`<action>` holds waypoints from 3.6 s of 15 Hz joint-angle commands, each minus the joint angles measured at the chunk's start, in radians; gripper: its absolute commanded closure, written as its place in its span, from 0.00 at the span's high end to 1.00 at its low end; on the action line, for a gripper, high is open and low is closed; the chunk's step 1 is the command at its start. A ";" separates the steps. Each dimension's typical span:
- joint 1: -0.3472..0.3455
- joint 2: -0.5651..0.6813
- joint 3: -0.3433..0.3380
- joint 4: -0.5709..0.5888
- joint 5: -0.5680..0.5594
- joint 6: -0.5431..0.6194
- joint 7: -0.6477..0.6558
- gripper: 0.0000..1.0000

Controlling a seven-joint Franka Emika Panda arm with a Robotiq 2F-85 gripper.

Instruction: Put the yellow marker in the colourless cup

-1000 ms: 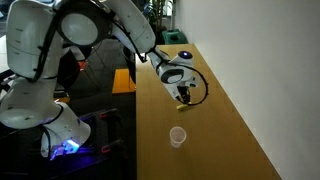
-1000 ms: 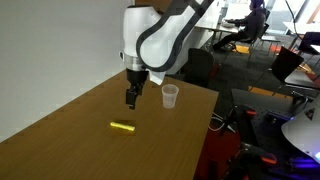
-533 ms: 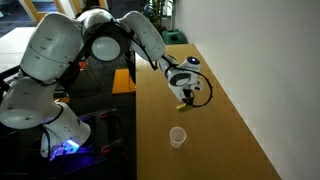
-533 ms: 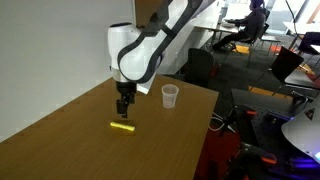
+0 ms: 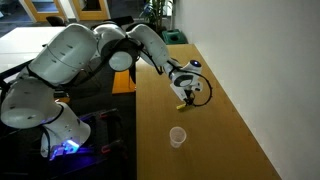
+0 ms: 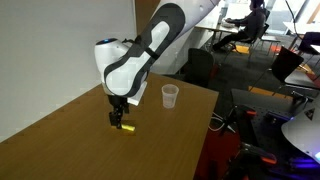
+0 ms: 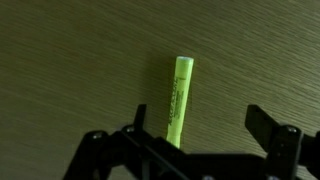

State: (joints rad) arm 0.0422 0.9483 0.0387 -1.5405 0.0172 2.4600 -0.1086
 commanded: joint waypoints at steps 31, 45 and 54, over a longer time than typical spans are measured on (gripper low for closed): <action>0.056 -0.108 -0.067 -0.077 -0.003 -0.013 0.248 0.05; 0.288 -0.294 -0.427 -0.347 -0.160 0.191 0.884 0.05; 0.513 -0.276 -0.673 -0.345 -0.503 0.039 1.578 0.05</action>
State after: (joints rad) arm 0.5003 0.6881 -0.5829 -1.8728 -0.3969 2.5795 1.2892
